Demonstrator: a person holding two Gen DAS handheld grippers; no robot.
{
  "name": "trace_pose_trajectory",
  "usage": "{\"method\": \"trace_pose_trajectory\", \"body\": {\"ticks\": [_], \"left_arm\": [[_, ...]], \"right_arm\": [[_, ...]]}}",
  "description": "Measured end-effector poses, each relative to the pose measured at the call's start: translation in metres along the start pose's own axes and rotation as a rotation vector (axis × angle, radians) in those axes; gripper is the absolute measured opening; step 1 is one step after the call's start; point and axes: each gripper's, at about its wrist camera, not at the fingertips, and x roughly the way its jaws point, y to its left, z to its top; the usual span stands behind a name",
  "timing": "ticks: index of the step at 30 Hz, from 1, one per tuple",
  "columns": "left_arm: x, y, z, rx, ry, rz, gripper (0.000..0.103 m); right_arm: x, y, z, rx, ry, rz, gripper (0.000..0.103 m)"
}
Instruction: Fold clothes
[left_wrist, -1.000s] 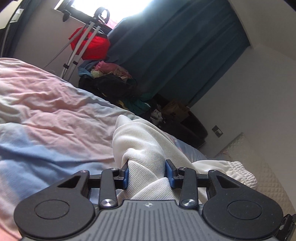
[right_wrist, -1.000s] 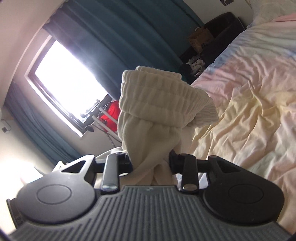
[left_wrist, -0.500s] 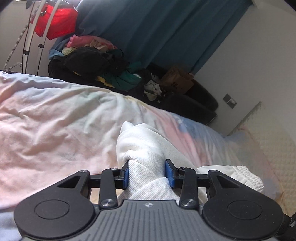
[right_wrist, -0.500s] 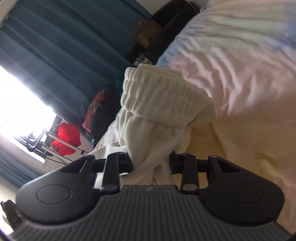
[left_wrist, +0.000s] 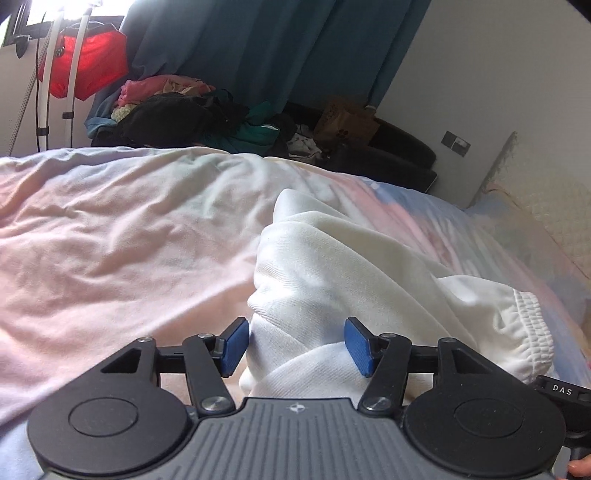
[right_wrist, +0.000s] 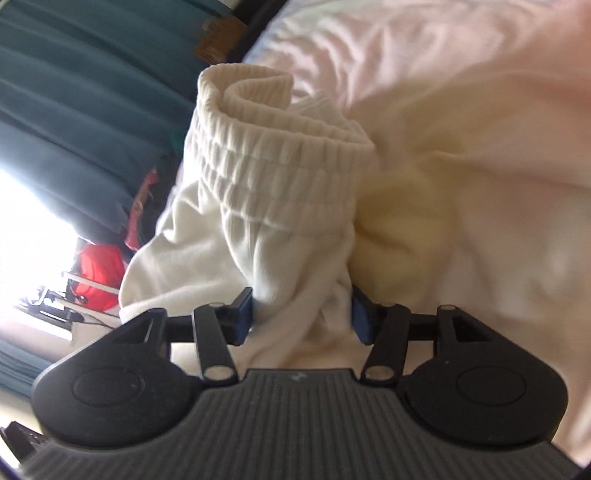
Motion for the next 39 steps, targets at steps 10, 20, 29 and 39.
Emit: {"method": "trace_pose_trajectory", "body": {"ticks": [10,20,29,39], "left_arm": [[-0.175,-0.063,0.017,0.170,-0.100,0.001,0.086],[-0.363,-0.121,-0.001,0.324,-0.238,0.056,0.103],[-0.452,-0.140,-0.058,0.395,-0.309,0.093,0.103],[-0.498,-0.125,-0.122,0.338,-0.388,0.088,0.103]], "right_arm": [[-0.169,0.090,-0.031,-0.399,-0.174,-0.048,0.057],[-0.305,0.137,-0.095,-0.685,-0.358,0.016,0.095],[-0.392,0.150,-0.166,-0.854,-0.458,0.043,0.095],[-0.399,0.120,-0.216,-0.836,-0.518,0.019,0.095]]}}
